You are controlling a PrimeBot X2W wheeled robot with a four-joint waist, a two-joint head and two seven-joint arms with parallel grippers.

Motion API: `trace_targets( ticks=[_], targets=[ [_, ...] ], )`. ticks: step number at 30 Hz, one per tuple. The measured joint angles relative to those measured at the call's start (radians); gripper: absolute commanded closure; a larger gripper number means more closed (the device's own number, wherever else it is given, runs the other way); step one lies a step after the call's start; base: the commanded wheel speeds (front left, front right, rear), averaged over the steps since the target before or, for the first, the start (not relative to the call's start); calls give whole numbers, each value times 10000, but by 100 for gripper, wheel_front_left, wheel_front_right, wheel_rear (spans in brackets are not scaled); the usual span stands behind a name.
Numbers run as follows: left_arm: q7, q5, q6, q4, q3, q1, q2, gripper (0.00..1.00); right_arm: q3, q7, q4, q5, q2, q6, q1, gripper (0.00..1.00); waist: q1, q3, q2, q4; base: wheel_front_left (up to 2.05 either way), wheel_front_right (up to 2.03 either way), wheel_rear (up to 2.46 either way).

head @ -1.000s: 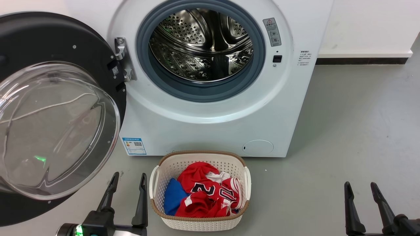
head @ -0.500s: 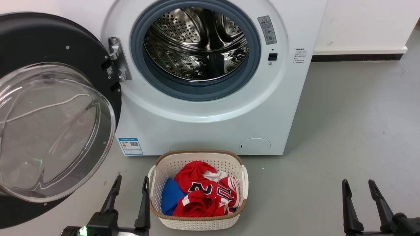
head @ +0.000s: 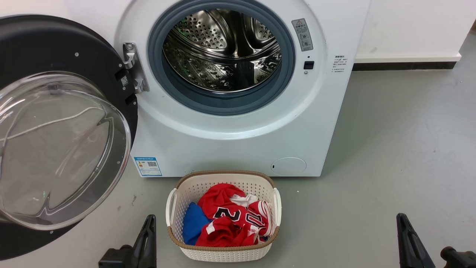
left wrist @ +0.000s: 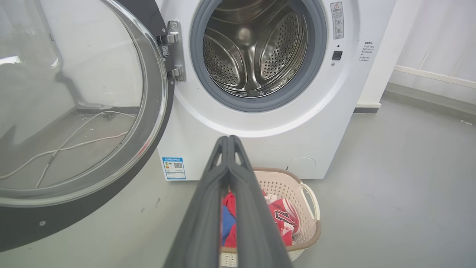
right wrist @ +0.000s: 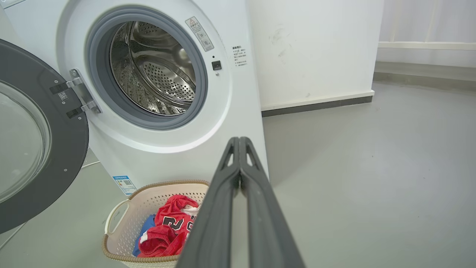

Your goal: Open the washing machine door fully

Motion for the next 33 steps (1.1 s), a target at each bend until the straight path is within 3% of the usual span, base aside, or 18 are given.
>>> trace_targets(
  ticks=[12, 33],
  targets=[
    [642, -2635, -173, 253, 291, -293, 0, 100, 59, 512, 336, 2604, -75, 0, -367, 100, 0, 57, 0, 12, 0, 0, 0],
    [1473, -6125, -405, 568, 654, -886, -2, 100, 82, 1223, 752, 5939, -173, -2, -1057, 100, 0, 145, 0, 32, 0, 0, 0]
  ],
)
